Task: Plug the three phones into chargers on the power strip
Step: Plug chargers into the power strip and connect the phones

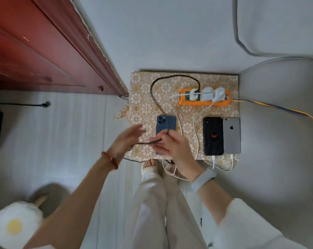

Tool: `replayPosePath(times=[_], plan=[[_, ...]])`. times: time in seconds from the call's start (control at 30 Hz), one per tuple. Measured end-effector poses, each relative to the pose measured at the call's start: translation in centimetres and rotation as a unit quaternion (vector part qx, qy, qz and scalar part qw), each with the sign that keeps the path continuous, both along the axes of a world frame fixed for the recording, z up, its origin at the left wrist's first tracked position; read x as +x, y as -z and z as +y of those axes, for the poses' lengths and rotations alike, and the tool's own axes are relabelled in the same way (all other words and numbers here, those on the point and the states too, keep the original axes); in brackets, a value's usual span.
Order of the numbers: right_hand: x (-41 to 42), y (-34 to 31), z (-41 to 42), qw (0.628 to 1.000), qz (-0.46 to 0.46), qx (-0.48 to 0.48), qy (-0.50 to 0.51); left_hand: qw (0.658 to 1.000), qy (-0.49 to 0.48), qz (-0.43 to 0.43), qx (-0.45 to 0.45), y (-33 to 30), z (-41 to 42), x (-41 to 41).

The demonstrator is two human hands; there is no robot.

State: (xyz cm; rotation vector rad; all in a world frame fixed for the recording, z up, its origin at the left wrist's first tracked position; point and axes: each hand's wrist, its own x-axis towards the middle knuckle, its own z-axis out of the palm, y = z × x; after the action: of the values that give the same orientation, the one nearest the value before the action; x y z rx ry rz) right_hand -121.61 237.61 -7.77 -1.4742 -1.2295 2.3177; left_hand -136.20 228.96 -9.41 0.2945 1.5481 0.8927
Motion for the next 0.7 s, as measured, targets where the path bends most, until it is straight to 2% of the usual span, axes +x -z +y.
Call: replayPosePath(times=[0.07,0.1,0.13,0.17,0.2,0.27,0.3,0.4,0.47,0.5,0.57,0.63,0.7], plan=[[0.8,-0.9,1.5,0.999,0.026,0.004,0.04,0.989,0.139,0.055,-0.001,1.0,-3.0,2.3],[1.0,-1.2,1.9,0.998,0.039,-0.003,0.056,0.981,0.17,0.095,-0.004,1.2,-4.1,3.3],[1.1,-1.4,2.2,0.996,0.056,-0.018,0.067,0.978,0.161,0.132,-0.009,1.3,-4.7,3.9],[1.3,-1.3,2.3,0.995,0.066,-0.035,0.067,0.984,0.113,0.135,-0.016,0.9,-4.9,4.1],[1.4,-1.1,2.0,0.995,0.064,-0.047,0.052,0.994,0.04,0.1,-0.018,0.4,-5.0,4.2],[1.9,0.1,0.7,0.998,0.012,-0.026,-0.047,0.994,-0.104,-0.018,-0.009,-0.8,-4.7,3.6],[2.0,0.7,-0.5,0.993,-0.012,-0.002,-0.117,0.986,-0.147,-0.076,0.011,-1.5,-4.5,3.1],[2.2,1.8,-4.7,0.942,-0.029,0.058,-0.33,0.957,-0.217,-0.181,0.073,-3.7,-3.5,1.5],[2.2,1.6,-6.7,0.904,-0.056,0.081,-0.416,0.945,-0.253,-0.192,0.081,-4.5,-3.0,0.6],[2.4,1.5,-7.2,0.897,-0.065,0.082,-0.43,0.937,-0.28,-0.193,0.083,-4.6,-3.0,0.1],[2.7,0.9,-7.3,0.903,-0.093,0.077,-0.412,0.918,-0.342,-0.183,0.088,-4.4,-3.3,-1.1],[3.3,-0.1,-6.5,0.932,-0.11,0.038,-0.343,0.909,-0.378,-0.16,0.07,-3.3,-4.4,-1.7],[3.9,-1.6,-5.0,0.965,-0.08,-0.026,-0.247,0.933,-0.336,-0.13,0.016,-2.1,-5.5,-0.8]])
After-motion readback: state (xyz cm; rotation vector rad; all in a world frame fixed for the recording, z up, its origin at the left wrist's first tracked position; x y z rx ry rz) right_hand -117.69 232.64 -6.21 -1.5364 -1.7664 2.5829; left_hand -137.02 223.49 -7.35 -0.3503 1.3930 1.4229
